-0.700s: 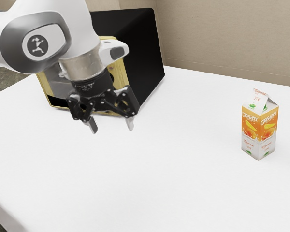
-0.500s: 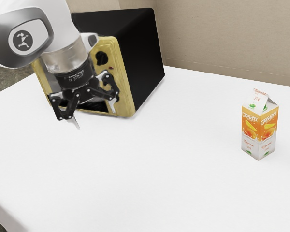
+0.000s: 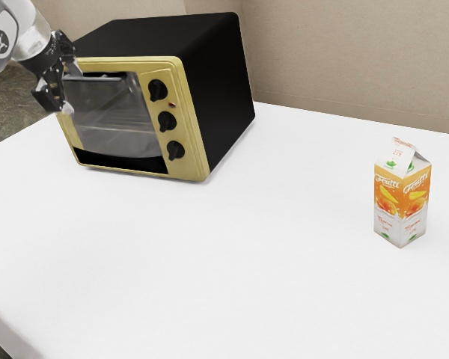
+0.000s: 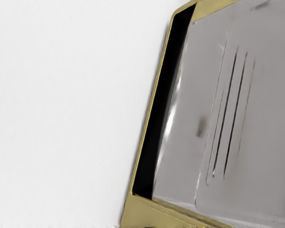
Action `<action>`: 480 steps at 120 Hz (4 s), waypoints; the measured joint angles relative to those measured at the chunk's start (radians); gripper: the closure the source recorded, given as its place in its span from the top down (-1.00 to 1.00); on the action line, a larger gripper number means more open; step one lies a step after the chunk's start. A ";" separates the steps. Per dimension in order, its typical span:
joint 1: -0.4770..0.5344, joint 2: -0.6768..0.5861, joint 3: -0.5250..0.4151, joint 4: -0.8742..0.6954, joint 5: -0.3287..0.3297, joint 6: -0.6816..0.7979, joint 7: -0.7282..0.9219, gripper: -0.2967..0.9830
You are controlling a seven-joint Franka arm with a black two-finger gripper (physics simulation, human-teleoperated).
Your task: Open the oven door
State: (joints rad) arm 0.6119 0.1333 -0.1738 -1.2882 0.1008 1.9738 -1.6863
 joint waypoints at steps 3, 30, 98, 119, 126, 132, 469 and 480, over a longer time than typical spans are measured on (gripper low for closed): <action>0.030 0.003 -0.030 0.001 0.001 0.009 -0.012 0.54; 0.018 0.054 -0.108 0.020 0.051 0.069 -0.101 0.54; 0.102 0.159 -0.092 0.083 0.149 0.150 -0.132 0.53; 0.103 0.168 -0.098 0.115 0.201 0.153 -0.112 0.53; 0.105 0.169 -0.099 0.117 0.209 0.153 -0.107 0.53; 0.108 0.172 -0.099 0.117 0.214 0.154 -0.104 0.53; 0.129 -0.080 -0.107 -0.462 0.270 0.429 0.043 0.53; 0.142 -0.153 -0.107 -0.566 0.274 0.438 0.025 0.53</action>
State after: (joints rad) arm 0.7544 -0.0193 -0.2812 -1.8538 0.3744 2.4121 -1.6614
